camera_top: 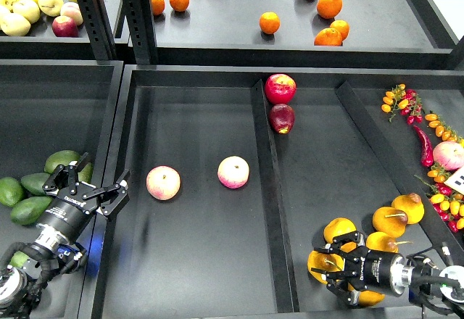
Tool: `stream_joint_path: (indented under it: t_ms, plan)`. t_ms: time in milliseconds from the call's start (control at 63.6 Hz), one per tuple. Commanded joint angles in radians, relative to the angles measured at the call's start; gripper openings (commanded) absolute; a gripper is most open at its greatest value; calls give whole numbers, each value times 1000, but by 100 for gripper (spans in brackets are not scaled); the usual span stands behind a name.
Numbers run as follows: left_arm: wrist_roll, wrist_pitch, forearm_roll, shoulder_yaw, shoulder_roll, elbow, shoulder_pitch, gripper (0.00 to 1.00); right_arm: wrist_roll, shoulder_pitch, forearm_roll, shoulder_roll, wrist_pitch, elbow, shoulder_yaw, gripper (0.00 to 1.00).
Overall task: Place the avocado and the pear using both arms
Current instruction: 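Carry the yellow pear with the right gripper into the pear bin, then open the right gripper to release the pear beside the other pears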
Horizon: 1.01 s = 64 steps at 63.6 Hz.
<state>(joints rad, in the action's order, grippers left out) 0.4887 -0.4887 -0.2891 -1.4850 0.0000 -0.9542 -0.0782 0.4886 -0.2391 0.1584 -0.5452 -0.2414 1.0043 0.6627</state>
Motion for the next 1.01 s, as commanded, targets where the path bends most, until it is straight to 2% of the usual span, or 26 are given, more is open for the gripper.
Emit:
stream_joint_path:
  t_ms: [0, 267, 362, 865, 991]
  plan:
    - [0, 0, -1, 0, 0, 0, 1, 99, 0, 0, -5, 16, -2, -19, 0, 30]
    - [0, 0, 1, 0, 0, 0, 1, 99, 0, 0, -23, 37, -10, -53, 2, 35]
    - [0, 0, 1, 0, 0, 0, 1, 99, 0, -2, -23, 37, -10, -56, 2, 42]
    - [0, 0, -1, 0, 0, -2, 3, 99, 0, -8, -19, 39, -9, -29, 5, 67]
    - [0, 0, 1, 0, 0, -5, 1, 99, 0, -8, -16, 39, -2, -6, 58, 73]
